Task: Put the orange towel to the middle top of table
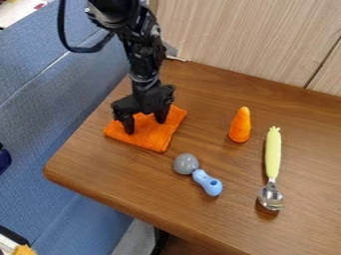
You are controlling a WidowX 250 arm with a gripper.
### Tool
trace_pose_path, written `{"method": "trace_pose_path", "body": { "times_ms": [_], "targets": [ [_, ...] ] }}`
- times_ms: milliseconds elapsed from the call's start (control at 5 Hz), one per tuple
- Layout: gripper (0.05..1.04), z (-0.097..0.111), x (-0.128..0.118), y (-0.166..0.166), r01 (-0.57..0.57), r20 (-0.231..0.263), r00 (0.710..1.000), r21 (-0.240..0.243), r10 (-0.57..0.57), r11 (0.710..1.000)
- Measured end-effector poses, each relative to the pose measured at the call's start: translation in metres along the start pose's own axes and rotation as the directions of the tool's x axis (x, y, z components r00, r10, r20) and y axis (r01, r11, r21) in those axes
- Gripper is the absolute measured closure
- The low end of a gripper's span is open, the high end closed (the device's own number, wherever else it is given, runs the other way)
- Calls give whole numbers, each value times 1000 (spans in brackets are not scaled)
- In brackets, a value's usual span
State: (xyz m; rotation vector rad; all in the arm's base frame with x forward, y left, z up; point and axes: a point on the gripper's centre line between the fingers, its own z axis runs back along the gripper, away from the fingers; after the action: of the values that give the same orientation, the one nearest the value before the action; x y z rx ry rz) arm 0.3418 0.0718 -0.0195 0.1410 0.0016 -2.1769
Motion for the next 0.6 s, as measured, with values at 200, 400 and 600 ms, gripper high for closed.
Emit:
{"method": "trace_pose_path", "body": {
  "times_ms": [200,400,600],
  "targets": [
    [83,0,0,4,0,52,999,44,-2,999],
    [83,1,3,10,-2,77,997,32,-1,1000],
    [83,2,11,28,47,70,996,12,-48,999]
  ]
}}
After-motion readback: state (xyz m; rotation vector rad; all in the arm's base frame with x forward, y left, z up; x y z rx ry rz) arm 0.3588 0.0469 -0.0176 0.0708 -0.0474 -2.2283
